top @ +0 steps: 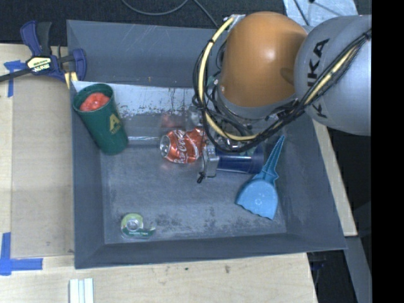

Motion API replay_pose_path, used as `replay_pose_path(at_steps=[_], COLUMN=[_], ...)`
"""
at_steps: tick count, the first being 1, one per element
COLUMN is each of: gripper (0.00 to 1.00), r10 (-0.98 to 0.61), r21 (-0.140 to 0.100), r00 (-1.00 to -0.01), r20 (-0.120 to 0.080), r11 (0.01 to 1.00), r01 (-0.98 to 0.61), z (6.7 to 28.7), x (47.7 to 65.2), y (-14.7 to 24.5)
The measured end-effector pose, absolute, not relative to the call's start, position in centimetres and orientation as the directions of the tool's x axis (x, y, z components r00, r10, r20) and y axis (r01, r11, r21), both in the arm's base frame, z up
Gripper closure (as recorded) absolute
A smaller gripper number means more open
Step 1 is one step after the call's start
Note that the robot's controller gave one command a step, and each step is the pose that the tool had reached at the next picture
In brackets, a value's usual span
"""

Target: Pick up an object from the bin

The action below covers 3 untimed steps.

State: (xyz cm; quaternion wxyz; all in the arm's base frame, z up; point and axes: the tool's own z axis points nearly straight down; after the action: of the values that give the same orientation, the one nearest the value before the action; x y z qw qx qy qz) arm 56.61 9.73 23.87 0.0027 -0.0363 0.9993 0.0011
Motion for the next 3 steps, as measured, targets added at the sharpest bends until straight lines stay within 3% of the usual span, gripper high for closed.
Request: replay_pose_path(at_steps=[1,2,3], gripper=[0.0,0.0,0.0], r10=[-0.165,-0.257,-0.185], r21=[0.001,-0.002,0.001], r00=[-0.986,-0.966,-0.983], r20=[0.008,-0.026,-0.006], r11=[0.986,0.966,0.983], r01=[-0.165,-0.257,-0.186], z=[25.8,26.0,19.6], x=[55.7,57.0,58.3], y=[8.8,9.2,8.9])
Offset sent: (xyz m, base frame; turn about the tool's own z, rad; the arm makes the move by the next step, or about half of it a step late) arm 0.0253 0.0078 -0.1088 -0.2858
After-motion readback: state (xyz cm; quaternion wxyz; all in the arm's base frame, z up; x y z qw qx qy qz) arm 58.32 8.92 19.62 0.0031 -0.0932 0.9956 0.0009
